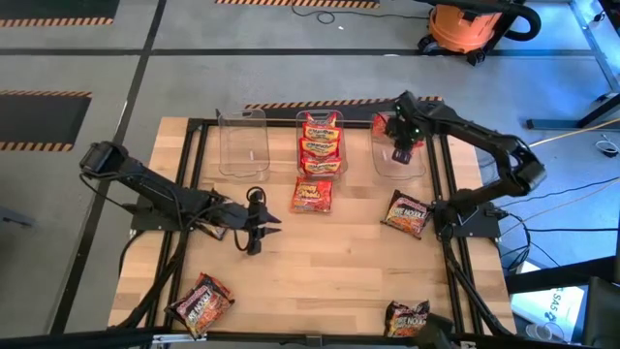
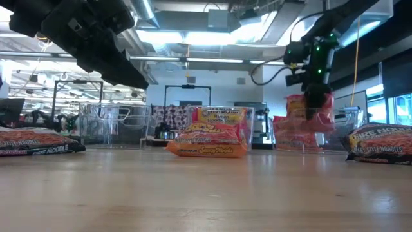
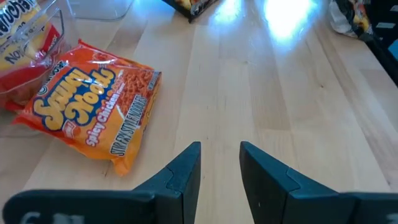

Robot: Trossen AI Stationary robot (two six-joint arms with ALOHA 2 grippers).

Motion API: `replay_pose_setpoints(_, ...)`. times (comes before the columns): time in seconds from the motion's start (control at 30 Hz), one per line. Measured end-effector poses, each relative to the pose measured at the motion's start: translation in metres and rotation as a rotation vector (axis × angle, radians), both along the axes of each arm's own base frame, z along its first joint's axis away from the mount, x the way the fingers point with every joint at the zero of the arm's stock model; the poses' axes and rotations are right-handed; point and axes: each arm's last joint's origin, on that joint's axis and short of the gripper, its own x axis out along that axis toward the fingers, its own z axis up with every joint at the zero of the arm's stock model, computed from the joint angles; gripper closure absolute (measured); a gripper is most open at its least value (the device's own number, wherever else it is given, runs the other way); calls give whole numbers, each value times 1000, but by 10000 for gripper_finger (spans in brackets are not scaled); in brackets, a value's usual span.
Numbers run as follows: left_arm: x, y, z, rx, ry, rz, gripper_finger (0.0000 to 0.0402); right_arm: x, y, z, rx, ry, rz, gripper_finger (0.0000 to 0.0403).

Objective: Sort Maruchan noodles
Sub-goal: Put the orange noodle pack into the right transparent bin

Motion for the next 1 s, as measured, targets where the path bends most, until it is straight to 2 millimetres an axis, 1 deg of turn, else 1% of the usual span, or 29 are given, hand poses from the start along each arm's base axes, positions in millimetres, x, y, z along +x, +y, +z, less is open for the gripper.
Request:
replay_pose_setpoints(0.17,0,0,1,-3,-8,1,296,8,-10,-14,4,-5,8,289)
replay_pose_setpoints(0.37,1,0,1,-5,-15,1,296,15,-19,-32,38,11,3,262)
replay_pose_setpoints(0.47,1,0,1,-4,-15,1,296,16,-22,-38,32,36,-7,246)
replay_pose_setpoints(0.6,1,0,1,-2,-15,0,296,16,-23,-37,-1,68,-11,211)
replay_pose_setpoints(0.77,1,0,1,4,-14,-3,296,15,-26,-28,-77,117,-38,170)
replay_pose_setpoints(0.9,1,0,1,4,-14,-1,296,17,-31,-19,-122,117,-74,156)
replay_pose_setpoints(1.0,1,0,1,4,-13,-2,296,19,-32,-18,-120,89,-77,155)
